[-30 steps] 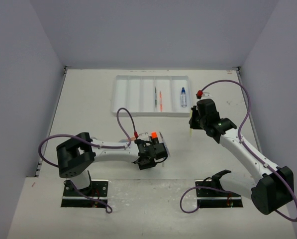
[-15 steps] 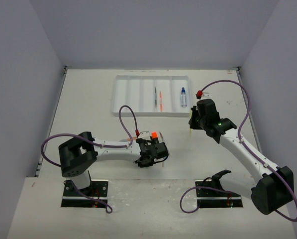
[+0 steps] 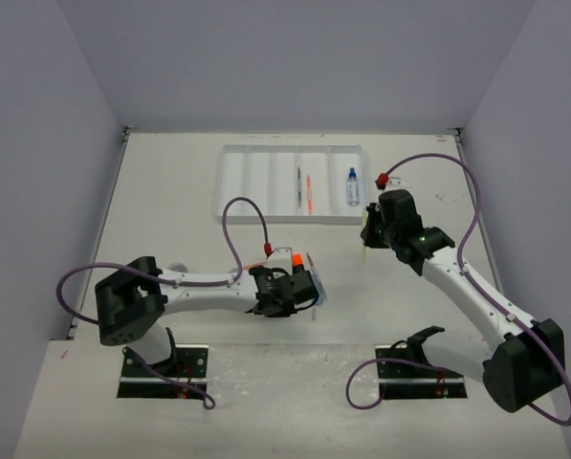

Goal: Sort the stationery into containers
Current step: Close the pen cap on the pen.

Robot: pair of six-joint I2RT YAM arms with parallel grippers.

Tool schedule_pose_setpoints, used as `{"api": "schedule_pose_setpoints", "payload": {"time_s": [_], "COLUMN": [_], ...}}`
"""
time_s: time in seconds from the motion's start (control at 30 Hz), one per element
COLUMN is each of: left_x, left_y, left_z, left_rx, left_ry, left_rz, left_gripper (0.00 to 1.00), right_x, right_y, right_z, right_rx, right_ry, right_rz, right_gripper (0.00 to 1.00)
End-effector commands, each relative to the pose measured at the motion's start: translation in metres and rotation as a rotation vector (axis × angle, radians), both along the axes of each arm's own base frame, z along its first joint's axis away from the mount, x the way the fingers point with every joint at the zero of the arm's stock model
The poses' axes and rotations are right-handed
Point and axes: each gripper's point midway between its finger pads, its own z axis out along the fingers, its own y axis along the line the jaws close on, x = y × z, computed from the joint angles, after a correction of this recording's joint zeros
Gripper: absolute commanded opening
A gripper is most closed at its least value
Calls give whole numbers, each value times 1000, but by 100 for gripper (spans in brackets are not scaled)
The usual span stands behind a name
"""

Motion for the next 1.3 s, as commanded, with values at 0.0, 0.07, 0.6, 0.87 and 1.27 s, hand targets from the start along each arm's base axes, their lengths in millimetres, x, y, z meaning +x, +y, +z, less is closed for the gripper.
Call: {"api": "schedule_pose_setpoints", "payload": {"time_s": [0.0,0.07,0.6,0.87,1.27], "left_x": [50,78,68,36,35], "left_y": [-8,3,43,38,33], "left_z": [85,134,373,391,384], "left_rx": [-92,-121,-741,-902,-917], "left_ry": [-310,-442,-1145,-1178,-1153], "left_rz": [-107,-119,-415,-531,-542], "left_gripper": [0,0,0,0,0], "right_x": [5,-2,-139,-147,-147], "right_y": [20,41,199,218,212], "right_z": [16,30,153,179,197], "right_rx": [77,171,779,775,770], "right_ry": [-77,-126,-433,-504,-552], "right_rz": [102,218,950,904,880], "right_gripper": [0,0,0,0,0]}}
